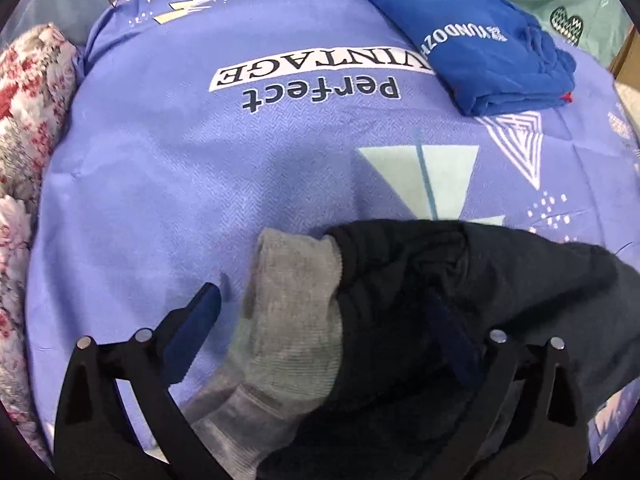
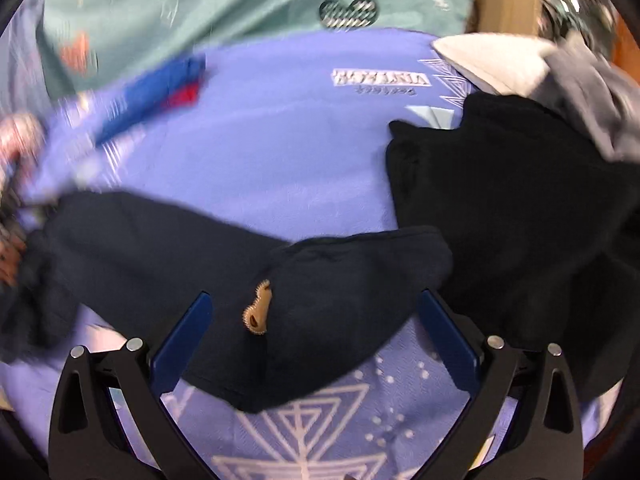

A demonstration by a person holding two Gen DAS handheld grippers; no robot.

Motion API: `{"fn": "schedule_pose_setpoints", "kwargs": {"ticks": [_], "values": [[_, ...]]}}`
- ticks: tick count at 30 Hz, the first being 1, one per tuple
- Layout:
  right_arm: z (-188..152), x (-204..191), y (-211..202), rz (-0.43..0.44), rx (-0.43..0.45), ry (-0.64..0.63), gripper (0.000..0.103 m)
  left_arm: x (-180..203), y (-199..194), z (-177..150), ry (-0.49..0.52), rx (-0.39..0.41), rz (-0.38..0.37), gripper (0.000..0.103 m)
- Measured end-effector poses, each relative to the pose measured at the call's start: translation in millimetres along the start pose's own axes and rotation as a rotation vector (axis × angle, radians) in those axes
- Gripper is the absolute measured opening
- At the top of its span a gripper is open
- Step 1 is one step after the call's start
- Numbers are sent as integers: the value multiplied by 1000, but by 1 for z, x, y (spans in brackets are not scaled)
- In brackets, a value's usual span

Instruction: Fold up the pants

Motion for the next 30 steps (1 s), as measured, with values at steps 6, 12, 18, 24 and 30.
{"fn": "schedule_pose_setpoints", "kwargs": {"ticks": [6, 12, 18, 24, 30], "values": [[-11, -4, 27, -71, -98, -76, 14, 5, -21, -4, 65, 32, -9, 51], [20, 21, -14, 18, 67, 59, 9, 2, -30, -4, 61, 23, -16, 48], [30, 41, -51, 19, 149, 127, 9, -6, 0, 8, 34, -16, 12, 91], [15, 43, -59, 63, 169, 161, 9, 19, -14, 21, 82, 15, -35, 28], [37, 39, -76, 106, 247, 160, 9, 0, -56, 30, -18, 125, -52, 10]]}}
Point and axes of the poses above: each gripper's, at about its wrist camera, not at the fingertips, and y roughly the way its jaws point, x to its right, z to its top, the point moved 9 cm from there along y, roughly the way its jaws point, and after that the axes turned 1 degree about y, right-handed, at the moved point
